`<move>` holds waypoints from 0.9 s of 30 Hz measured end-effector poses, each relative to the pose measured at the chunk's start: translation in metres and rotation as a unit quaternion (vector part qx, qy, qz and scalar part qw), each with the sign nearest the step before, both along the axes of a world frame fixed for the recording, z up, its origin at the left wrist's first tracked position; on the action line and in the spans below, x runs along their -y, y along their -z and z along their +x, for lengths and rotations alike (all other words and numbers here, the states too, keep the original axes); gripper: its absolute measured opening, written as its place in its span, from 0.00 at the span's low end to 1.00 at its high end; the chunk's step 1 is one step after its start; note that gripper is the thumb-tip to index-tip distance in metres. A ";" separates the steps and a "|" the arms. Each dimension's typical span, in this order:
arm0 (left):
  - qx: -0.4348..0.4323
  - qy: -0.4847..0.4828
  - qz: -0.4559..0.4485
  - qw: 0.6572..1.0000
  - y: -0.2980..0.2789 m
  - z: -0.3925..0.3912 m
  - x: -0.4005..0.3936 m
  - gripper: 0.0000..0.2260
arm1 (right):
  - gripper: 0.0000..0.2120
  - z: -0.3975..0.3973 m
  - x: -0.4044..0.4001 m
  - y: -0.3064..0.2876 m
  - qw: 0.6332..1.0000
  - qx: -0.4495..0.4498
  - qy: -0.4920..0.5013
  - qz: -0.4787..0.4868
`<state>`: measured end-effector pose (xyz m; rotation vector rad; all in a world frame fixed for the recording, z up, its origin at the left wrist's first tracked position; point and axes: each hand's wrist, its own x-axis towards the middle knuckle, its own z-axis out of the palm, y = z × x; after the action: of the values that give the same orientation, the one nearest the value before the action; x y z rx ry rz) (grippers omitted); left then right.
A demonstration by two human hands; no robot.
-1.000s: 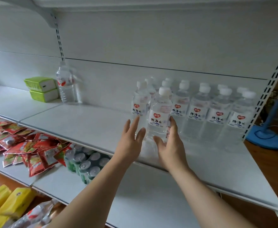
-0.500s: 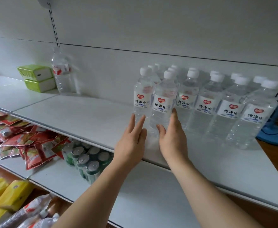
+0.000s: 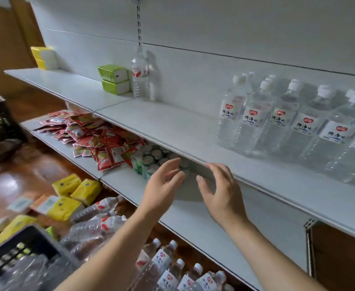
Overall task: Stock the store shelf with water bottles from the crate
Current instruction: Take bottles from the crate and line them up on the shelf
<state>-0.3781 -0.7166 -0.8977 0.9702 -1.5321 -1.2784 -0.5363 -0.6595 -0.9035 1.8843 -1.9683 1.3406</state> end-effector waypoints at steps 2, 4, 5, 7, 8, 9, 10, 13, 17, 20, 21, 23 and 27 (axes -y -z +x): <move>0.018 -0.047 0.011 0.999 0.012 0.039 -0.016 0.13 | 0.17 0.039 -0.002 0.004 0.998 0.005 -0.057 0.032; 0.031 -0.108 0.029 0.993 0.030 0.080 -0.031 0.11 | 0.18 0.082 -0.005 0.015 0.990 -0.001 -0.118 0.079; 0.047 -0.135 0.040 0.989 0.040 0.102 -0.040 0.11 | 0.18 0.105 -0.006 0.024 0.984 -0.009 -0.146 0.102; 0.084 -0.165 0.059 0.981 0.057 0.133 -0.055 0.11 | 0.18 0.142 -0.010 0.040 0.972 -0.023 -0.192 0.136; 0.101 -0.186 0.066 0.975 0.067 0.155 -0.063 0.11 | 0.18 0.166 -0.012 0.050 0.963 -0.026 -0.220 0.152; 0.119 -0.207 0.073 0.968 0.077 0.174 -0.070 0.11 | 0.19 0.188 -0.014 0.061 0.954 -0.027 -0.245 0.170; 0.144 -0.237 0.081 0.957 0.087 0.195 -0.078 0.10 | 0.19 0.211 -0.018 0.072 0.943 -0.025 -0.270 0.192; 0.231 -0.329 0.111 0.909 0.116 0.256 -0.097 0.12 | 0.21 0.267 -0.030 0.103 0.910 -0.027 -0.326 0.255; 0.356 -0.367 0.195 0.837 0.160 0.323 -0.115 0.22 | 0.27 0.317 -0.042 0.143 0.854 -0.030 -0.347 0.386; 0.368 -0.296 0.302 0.828 0.191 0.347 -0.125 0.27 | 0.29 0.343 -0.052 0.170 0.811 -0.039 -0.360 0.460; 0.369 -0.269 0.322 0.829 0.200 0.350 -0.127 0.29 | 0.31 0.349 -0.055 0.177 0.795 -0.054 -0.367 0.479; 0.367 -0.234 0.346 0.831 0.213 0.352 -0.125 0.32 | 0.32 0.358 -0.060 0.189 0.772 -0.074 -0.376 0.508; 0.351 -0.215 0.357 0.838 0.217 0.353 -0.114 0.35 | 0.35 0.366 -0.066 0.205 0.747 -0.120 -0.383 0.530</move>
<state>-0.0255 -0.6021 -1.1147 2.3318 -1.1821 -1.2222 -0.1703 -0.5936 -1.1086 3.3566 -2.0076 -0.2871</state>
